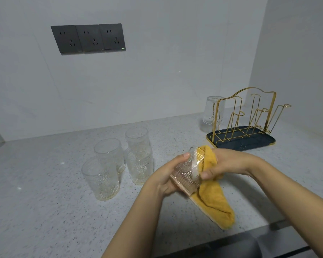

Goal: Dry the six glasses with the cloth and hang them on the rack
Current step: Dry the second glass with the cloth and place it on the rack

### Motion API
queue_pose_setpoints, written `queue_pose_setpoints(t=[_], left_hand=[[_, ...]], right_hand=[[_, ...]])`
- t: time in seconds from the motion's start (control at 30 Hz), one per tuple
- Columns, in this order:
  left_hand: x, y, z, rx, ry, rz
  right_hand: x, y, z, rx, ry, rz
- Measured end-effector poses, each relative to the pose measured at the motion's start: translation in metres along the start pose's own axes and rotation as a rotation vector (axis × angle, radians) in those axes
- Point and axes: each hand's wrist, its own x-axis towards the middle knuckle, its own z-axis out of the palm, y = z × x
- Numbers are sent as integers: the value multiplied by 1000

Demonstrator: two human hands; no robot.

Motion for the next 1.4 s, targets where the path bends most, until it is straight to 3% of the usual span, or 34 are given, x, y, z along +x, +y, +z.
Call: queue_pose_setpoints(t=[0.1, 0.27, 0.47, 0.6, 0.73, 0.9, 0.97, 1.07, 1.2, 1.27, 1.4], left_hand=[[-1, 1, 1, 12, 5, -33], [2, 2, 0, -70, 172, 138], [11, -12, 2, 405, 438, 485], [8, -7, 6, 347, 512, 487], [9, -7, 4, 291, 542, 354], [7, -5, 7, 264, 440, 168], [5, -6, 8, 297, 404, 136], [2, -6, 15, 312, 396, 138], [0, -8, 19, 415, 383, 386], [1, -12, 20, 491, 368, 483], [2, -14, 23, 474, 431, 574]], right_hand=[[4, 7, -1, -30, -49, 37], [10, 22, -7, 300, 177, -24], [21, 11, 9, 595, 317, -48], [26, 3, 22, 514, 297, -96], [25, 5, 28, 383, 201, -125], [24, 18, 32, -178, 66, 2], [22, 20, 32, -234, 84, 13], [15, 19, 25, -71, 155, 17], [11, 17, 12, 592, 163, 25], [12, 17, 8, 810, 159, 37], [14, 15, 10, 646, 193, -18]])
